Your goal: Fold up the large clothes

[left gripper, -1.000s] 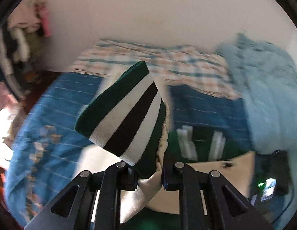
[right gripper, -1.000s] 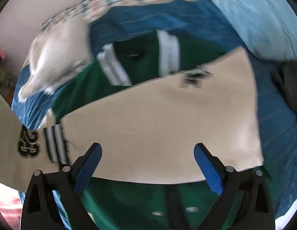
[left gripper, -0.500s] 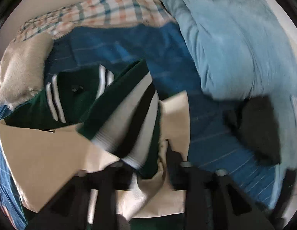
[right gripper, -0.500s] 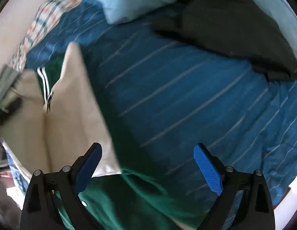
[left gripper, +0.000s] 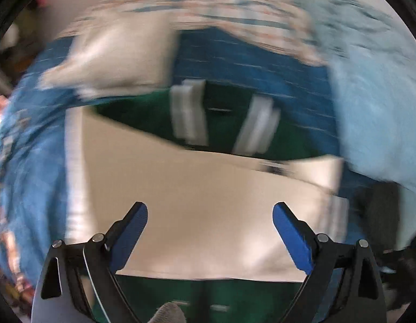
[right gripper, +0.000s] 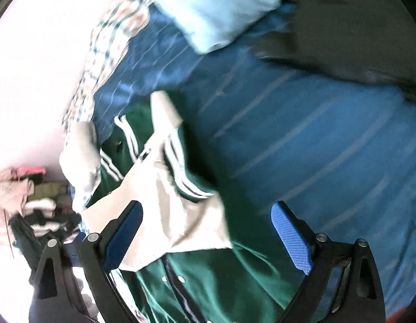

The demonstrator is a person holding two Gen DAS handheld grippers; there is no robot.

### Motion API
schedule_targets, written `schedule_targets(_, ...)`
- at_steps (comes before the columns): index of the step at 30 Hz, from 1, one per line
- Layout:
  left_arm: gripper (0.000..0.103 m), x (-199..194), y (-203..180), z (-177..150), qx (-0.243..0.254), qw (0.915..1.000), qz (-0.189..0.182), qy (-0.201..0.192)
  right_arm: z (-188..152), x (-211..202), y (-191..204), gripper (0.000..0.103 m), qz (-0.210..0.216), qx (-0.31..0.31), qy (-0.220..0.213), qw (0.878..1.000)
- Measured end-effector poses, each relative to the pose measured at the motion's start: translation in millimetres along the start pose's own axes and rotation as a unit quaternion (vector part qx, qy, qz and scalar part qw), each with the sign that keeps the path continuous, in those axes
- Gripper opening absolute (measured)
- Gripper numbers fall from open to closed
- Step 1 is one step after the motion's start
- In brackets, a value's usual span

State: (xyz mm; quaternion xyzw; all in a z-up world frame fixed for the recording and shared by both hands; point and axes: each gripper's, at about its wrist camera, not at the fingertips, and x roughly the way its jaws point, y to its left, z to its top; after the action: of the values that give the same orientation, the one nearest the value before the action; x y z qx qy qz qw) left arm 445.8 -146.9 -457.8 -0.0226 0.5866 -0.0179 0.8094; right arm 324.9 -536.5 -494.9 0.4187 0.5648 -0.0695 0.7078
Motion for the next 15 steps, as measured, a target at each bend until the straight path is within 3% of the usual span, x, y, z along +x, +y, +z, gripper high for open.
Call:
schedule_targets(4, 0.095, 58, 70, 6, -0.023, 0.9893, 0.143, 0.016, 17, 43, 20, 0.098, -0.023, -0.016, 0.037, 0.999)
schedule_targets(5, 0.100, 75, 90, 8, -0.034, 0.9847, 0.169, 0.027, 19, 51, 22, 0.097, -0.024, -0.014, 0.048, 0.998)
schedule_targets(7, 0.103, 94, 126, 13, -0.083, 0.9859, 0.143, 0.026, 22, 62, 29, 0.094, 0.004, -0.007, 0.062, 0.998)
schedule_targets(9, 0.103, 100, 149, 22, -0.112, 0.9808, 0.158, 0.023, 19, 64, 42, 0.083, 0.021, -0.019, 0.062, 0.998)
schedule_targets(12, 0.103, 107, 172, 31, -0.134, 0.9764, 0.167, 0.023, 11, 71, 67, 0.073, 0.005, -0.061, 0.059, 0.996)
schedule_targets(15, 0.103, 128, 190, 35, -0.136, 0.9770, 0.157, 0.046, 4, 94, 78, 0.069, -0.027, -0.080, 0.081, 0.993)
